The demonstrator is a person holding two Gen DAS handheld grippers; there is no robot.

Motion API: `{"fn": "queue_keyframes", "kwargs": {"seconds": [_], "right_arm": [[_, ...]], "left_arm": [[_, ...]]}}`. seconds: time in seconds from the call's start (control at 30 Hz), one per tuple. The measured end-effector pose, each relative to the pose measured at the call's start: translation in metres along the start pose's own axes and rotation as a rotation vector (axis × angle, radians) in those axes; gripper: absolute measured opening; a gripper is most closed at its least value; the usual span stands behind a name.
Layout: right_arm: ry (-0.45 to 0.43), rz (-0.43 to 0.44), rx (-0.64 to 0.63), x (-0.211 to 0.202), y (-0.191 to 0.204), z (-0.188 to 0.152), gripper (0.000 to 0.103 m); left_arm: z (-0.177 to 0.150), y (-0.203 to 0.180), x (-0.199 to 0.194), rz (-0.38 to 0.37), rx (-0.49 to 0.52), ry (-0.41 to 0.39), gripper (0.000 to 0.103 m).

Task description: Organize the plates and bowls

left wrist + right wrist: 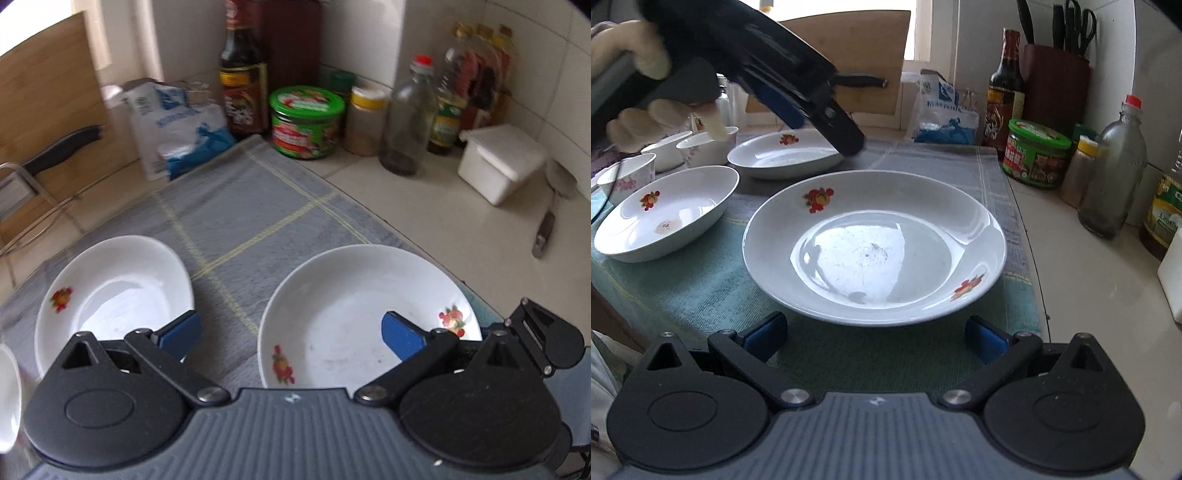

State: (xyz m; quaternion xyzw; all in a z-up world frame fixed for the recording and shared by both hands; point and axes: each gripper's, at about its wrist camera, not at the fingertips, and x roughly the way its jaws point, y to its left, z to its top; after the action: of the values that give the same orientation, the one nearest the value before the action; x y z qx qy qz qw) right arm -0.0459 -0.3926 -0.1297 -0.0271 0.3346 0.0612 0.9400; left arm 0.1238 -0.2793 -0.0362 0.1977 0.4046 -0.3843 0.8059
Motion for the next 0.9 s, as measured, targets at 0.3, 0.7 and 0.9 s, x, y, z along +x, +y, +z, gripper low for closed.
{"fn": "queue_keyframes", "kwargs": {"seconds": [0.3,0.7,0.9], "right_arm": [[-0.043,0.014,-0.015,0.005,-0.005,0.000,0.103],[-0.020,0.047,-0.037,0.008,-0.008,0.005,0.103],[-0.012,0.050,-0.040,0.009,-0.008,0.006,0.103]], "left_arm": [[0.016,-0.013,0.043,-0.055,0.094,0.097,0.100],[0.025,-0.013,0.076,-0.142,0.116,0.207,0.084],[0.026,-0.015,0.079,-0.174,0.181,0.245,0.084]]}}
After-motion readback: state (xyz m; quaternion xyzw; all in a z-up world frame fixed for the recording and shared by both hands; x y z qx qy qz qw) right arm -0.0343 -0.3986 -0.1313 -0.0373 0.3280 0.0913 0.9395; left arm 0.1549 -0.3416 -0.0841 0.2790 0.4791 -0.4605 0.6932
